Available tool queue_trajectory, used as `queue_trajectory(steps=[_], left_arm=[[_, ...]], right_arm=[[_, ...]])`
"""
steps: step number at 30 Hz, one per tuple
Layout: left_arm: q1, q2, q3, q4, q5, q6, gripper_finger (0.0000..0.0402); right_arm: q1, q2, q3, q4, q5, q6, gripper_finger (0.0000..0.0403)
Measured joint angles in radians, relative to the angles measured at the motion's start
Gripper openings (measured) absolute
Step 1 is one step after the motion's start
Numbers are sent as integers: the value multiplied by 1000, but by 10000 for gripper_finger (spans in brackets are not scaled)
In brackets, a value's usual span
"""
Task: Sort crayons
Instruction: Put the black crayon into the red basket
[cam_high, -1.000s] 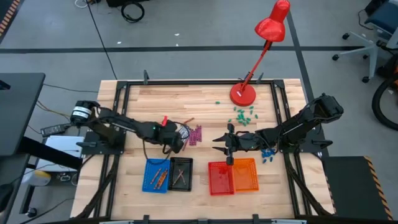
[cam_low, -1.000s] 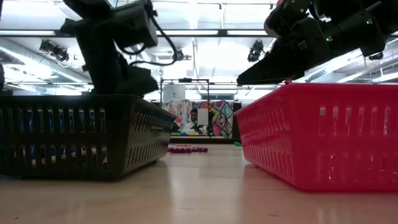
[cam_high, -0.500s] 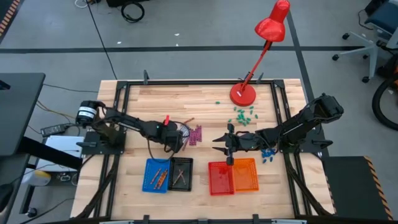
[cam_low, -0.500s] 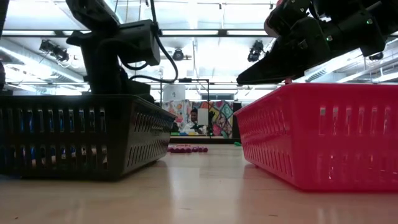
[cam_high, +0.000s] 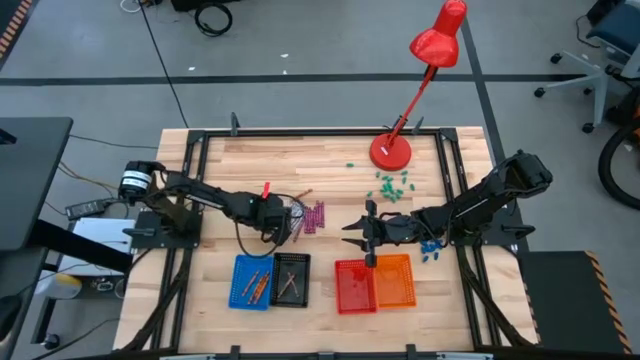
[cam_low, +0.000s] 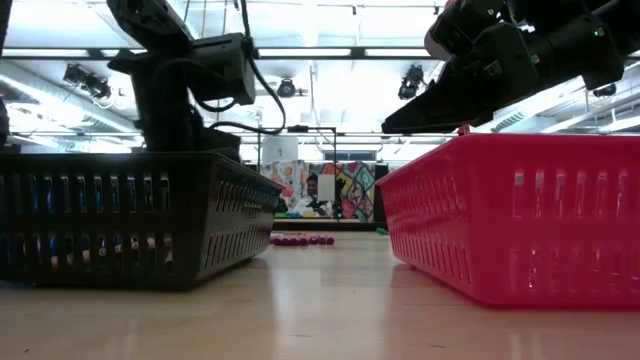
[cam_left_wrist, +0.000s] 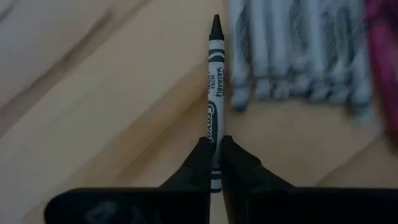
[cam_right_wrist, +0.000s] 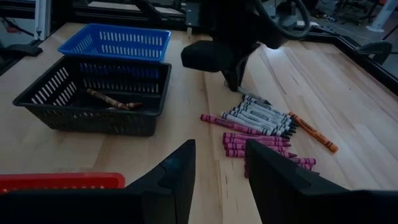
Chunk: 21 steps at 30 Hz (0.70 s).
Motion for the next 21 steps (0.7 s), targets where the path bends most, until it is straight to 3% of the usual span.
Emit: queue_trajectory(steps=[4, 11, 21], left_arm=[[-12, -67, 0, -10, -25, 2, 30], [-44, -144, 0, 46, -158, 69, 34], [-104, -142, 2, 552, -305, 390, 35]], right_arm=[[8, 0, 0, 8, -18, -27, 144], [4, 0, 0, 64, -22, -19, 144], [-97, 0, 0, 164, 31, 124, 156]])
